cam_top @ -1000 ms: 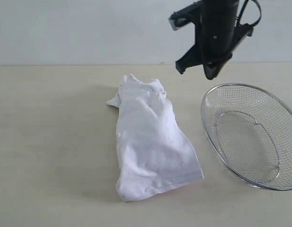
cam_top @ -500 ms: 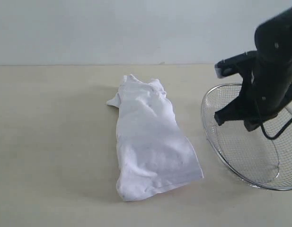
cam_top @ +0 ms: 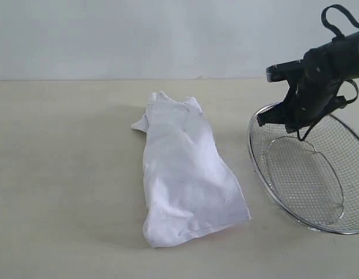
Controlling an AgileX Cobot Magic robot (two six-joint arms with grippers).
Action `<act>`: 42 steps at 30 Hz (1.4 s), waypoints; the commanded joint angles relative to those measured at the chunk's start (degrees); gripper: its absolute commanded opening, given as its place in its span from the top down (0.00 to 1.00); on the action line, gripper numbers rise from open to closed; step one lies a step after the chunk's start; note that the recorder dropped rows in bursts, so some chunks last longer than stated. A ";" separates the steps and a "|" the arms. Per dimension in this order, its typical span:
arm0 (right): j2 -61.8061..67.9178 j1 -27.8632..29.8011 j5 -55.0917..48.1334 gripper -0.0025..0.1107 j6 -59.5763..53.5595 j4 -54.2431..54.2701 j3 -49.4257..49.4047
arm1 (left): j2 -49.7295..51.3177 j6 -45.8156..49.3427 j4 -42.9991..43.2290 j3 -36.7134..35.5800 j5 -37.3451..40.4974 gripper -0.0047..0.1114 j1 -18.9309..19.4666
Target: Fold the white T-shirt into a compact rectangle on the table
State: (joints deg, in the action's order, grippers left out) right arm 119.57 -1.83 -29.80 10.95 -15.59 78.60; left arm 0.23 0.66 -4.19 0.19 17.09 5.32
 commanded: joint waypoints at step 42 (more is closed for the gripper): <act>12.55 10.35 -35.16 0.98 -19.61 15.28 57.67 | -0.23 0.20 -0.52 -0.19 -0.13 0.92 0.13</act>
State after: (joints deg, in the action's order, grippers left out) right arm 135.44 8.34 -60.70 -8.27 -0.50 135.84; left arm 0.23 0.66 -4.19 0.19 17.09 5.32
